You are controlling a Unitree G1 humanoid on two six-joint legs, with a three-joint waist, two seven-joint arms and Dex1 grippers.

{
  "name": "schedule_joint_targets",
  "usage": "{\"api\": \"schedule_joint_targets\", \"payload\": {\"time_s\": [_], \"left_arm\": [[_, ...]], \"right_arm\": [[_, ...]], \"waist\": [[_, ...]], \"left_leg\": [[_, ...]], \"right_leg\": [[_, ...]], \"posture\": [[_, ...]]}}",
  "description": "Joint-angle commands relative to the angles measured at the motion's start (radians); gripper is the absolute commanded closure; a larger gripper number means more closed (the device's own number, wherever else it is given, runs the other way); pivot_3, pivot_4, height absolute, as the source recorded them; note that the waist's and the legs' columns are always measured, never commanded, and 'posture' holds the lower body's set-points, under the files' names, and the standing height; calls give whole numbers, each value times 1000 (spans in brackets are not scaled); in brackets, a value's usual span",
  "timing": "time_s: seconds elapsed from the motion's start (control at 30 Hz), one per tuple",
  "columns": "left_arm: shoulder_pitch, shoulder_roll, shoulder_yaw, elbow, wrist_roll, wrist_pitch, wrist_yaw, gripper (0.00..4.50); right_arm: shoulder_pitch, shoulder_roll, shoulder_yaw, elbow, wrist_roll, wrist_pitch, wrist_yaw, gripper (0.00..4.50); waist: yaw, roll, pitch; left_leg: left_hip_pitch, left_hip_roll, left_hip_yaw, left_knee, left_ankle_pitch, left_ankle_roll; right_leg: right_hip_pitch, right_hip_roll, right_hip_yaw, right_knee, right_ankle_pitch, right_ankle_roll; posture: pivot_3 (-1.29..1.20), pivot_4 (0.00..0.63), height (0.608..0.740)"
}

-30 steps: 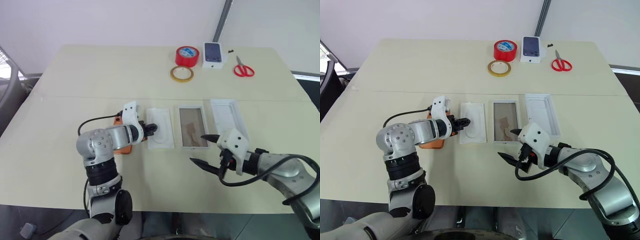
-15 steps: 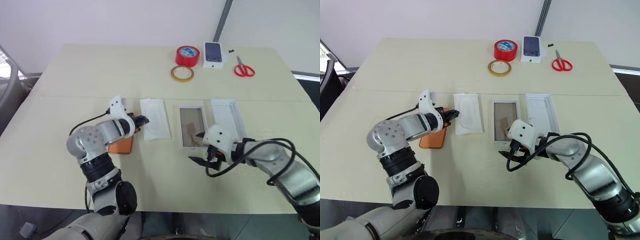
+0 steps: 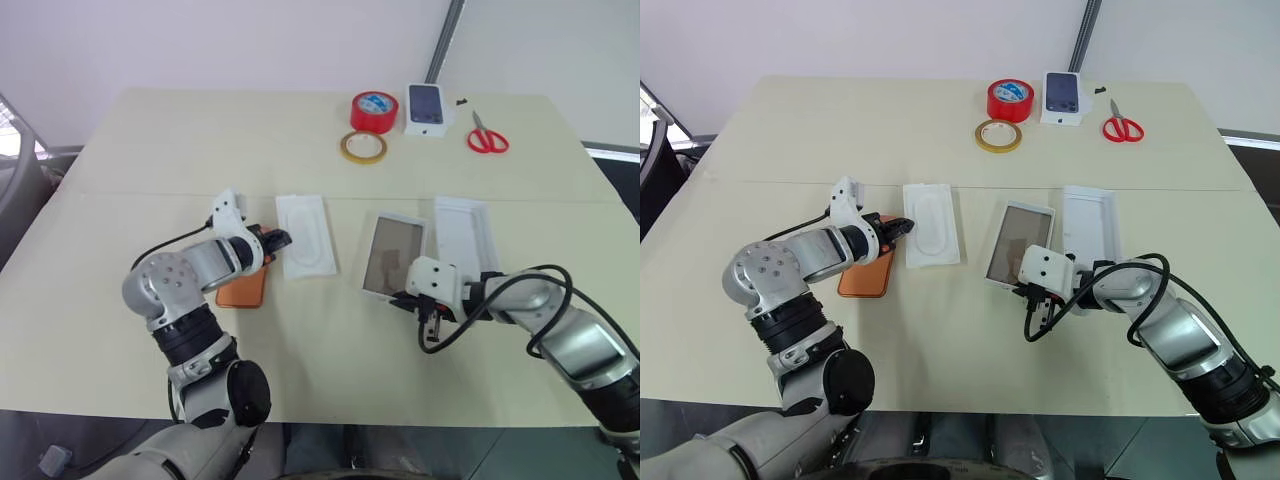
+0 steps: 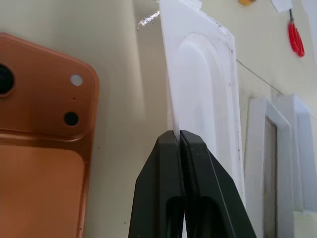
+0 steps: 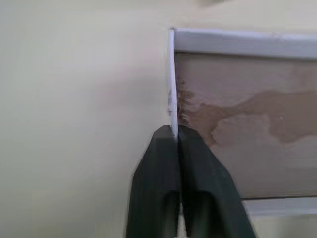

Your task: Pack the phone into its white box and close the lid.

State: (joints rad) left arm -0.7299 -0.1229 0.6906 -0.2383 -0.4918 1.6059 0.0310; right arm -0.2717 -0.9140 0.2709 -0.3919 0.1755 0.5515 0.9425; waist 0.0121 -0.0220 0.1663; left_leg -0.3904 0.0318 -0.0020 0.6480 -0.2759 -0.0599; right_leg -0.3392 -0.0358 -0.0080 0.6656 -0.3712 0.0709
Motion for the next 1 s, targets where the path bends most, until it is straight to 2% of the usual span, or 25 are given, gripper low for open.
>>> {"api": "schedule_joint_targets", "payload": {"time_s": [0.03,0.17,0.33,0.53,0.67,0.77,1.0], "left_arm": [[-69,36,56,-17,-27,9,-1,4500],[-107,88,82,-2,-48,9,-9,4500],[-102,127,64,6,-98,9,-3,4500],[-49,129,23,-5,-188,9,36,4500],[-23,114,-8,-19,-261,9,82,4500],[3,112,-50,-28,-325,9,118,4500],[78,85,-172,-37,-455,9,222,4500]], "right_arm": [[-10,-1,30,-77,-30,-32,26,4478],[-49,57,115,-106,-95,-43,15,4478],[-140,155,230,-6,-243,-107,-25,4478],[-198,224,231,52,-255,-125,6,4478],[-199,236,176,25,-212,-88,18,3137],[-172,206,105,-22,-171,-72,28,1555],[-62,95,-110,-119,-67,13,42,1555]], "waist": [[0,-1,0],[-3,-1,0],[-3,-1,0],[-1,-1,0],[-1,-1,0],[0,-1,0],[0,-1,0]], "left_leg": [[0,0,0,0,0,0],[0,0,0,0,0,0],[0,0,-1,0,0,-1],[0,0,0,0,0,-1],[0,0,-1,1,0,-1],[0,0,-1,1,0,-1],[0,-1,-1,0,0,0]], "right_leg": [[0,0,0,0,0,0],[0,0,0,0,0,0],[-1,0,0,0,0,0],[-1,-1,0,1,0,0],[-1,-1,-1,1,0,0],[-1,-1,-1,1,0,0],[0,-2,-1,1,0,0]], "posture": [[0,150,740],[0,150,740],[0,150,740],[0,150,740],[0,150,740],[0,150,740],[0,150,740]]}}
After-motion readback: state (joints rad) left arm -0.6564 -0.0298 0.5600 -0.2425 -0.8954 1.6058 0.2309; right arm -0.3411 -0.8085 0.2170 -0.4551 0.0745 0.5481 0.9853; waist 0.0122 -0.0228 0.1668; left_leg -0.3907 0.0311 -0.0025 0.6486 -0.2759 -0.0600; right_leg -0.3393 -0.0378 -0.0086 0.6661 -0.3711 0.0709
